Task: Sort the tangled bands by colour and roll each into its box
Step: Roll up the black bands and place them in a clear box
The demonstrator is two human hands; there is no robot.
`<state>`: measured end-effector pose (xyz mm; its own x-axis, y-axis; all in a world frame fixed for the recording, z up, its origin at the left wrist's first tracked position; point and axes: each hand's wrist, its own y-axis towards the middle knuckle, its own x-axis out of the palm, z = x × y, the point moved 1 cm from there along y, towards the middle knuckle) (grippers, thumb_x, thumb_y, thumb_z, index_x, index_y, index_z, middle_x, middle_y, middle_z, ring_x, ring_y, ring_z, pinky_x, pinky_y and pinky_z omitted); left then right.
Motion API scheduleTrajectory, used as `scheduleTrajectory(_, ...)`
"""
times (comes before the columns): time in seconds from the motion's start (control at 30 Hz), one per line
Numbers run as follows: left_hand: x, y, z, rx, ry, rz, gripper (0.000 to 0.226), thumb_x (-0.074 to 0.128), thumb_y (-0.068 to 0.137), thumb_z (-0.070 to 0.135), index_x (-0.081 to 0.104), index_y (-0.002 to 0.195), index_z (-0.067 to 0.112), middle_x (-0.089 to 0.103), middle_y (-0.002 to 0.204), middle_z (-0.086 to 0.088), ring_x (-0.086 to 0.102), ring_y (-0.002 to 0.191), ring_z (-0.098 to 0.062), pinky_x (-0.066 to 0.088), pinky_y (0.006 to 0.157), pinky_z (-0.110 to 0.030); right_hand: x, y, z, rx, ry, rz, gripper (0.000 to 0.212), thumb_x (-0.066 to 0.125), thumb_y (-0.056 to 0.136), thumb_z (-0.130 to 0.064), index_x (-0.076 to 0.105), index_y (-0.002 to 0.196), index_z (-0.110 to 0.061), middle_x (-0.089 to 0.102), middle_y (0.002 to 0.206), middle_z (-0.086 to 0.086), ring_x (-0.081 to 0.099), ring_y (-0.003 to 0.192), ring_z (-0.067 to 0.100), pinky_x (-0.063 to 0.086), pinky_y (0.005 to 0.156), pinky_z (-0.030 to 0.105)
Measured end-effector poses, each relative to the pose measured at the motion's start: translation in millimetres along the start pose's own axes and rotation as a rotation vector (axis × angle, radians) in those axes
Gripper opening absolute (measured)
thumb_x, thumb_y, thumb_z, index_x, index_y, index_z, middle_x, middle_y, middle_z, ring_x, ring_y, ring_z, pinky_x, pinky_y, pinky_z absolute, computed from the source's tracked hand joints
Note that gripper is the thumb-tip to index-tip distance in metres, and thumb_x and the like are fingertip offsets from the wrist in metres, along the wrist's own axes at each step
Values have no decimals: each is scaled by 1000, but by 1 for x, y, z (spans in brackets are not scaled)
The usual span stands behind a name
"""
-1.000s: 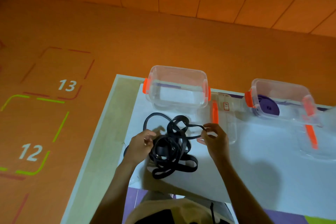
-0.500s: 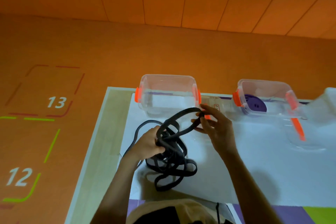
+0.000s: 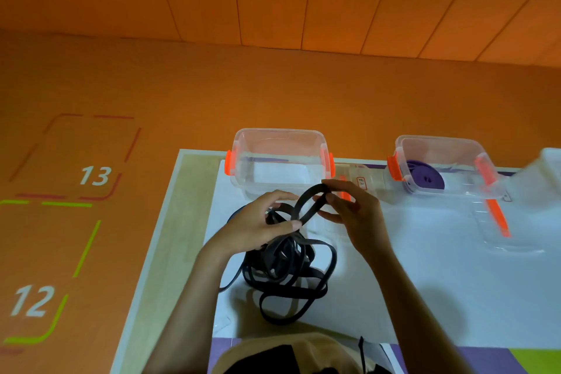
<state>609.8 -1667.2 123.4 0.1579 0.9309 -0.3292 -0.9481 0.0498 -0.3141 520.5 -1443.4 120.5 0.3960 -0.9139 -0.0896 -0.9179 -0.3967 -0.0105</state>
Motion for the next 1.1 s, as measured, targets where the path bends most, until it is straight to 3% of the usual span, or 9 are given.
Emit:
scheduleTrajectory(0.07, 10, 5, 9, 112, -119, 55, 23, 74, 99, 35, 67, 121, 31, 68, 120, 26, 62, 114, 5, 44, 96, -11, 5, 1, -2, 8, 27, -21, 27, 61, 99, 6, 70, 123, -4, 77, 115, 4, 78, 104, 26, 66, 82, 43)
scheduleTrajectory(0.13, 19, 6, 13, 152, -245, 112, 5, 73, 100, 22, 70, 103, 21, 69, 91, 19, 64, 88, 0, 45, 84, -11, 10, 2, -4, 3, 33, -34, 28, 62, 99, 7, 71, 120, -8, 78, 113, 4, 78, 103, 25, 66, 81, 40)
scheduleTrajectory(0.23, 28, 6, 13, 137, -359, 171, 8, 80, 94, 23, 73, 92, 25, 64, 82, -14, 61, 77, -11, 51, 76, -16, 15, 2, -6, 0, 65, -13, 27, 60, 100, 9, 71, 117, -8, 79, 109, 5, 78, 104, 25, 66, 81, 39)
scheduleTrajectory(0.4, 29, 4, 16, 192, -426, 184, 17, 86, 85, 12, 72, 93, 18, 66, 74, 21, 65, 72, 1, 50, 70, -10, 11, 1, -9, -20, 152, 28, 16, 57, 99, 12, 64, 112, 6, 78, 111, 13, 77, 106, 31, 66, 82, 47)
scheduleTrajectory(0.5, 32, 8, 16, 164, -416, 277, 33, 92, 77, 15, 62, 87, 23, 54, 66, 17, 54, 64, -4, 47, 65, -12, 10, -3, -9, -50, 171, -14, 18, 56, 102, 6, 66, 117, 6, 76, 120, 13, 73, 115, 31, 65, 86, 49)
scheduleTrajectory(0.67, 43, 13, 20, 129, -197, 459, 38, 93, 77, 32, 56, 86, 30, 59, 75, 7, 57, 66, -6, 53, 59, -23, 17, -5, -16, -66, 47, -53, 27, 75, 95, -21, 71, 120, -10, 77, 115, 4, 74, 112, 25, 64, 89, 39)
scheduleTrajectory(0.73, 44, 13, 20, 131, -154, 467, 43, 92, 77, 32, 52, 92, 32, 61, 81, 4, 61, 73, -12, 55, 64, -28, 18, -4, -17, -97, -14, -8, 26, 81, 89, -15, 71, 113, -10, 78, 108, 3, 77, 103, 24, 64, 88, 38)
scheduleTrajectory(0.9, 46, 3, 27, 165, -303, 346, 51, 92, 76, 42, 56, 113, 40, 77, 95, 14, 68, 81, -6, 51, 74, -15, 12, -4, -21, -120, 18, 11, 29, 75, 92, 0, 71, 119, -9, 79, 103, 6, 78, 96, 27, 65, 85, 41)
scheduleTrajectory(1.1, 38, -3, 36, 189, -472, 331, 20, 82, 89, 34, 74, 107, 36, 80, 90, 6, 74, 80, -26, 61, 78, -44, 5, -1, -29, -129, -3, -36, 29, 74, 92, 2, 71, 119, -7, 77, 112, 2, 74, 109, 21, 61, 90, 32)
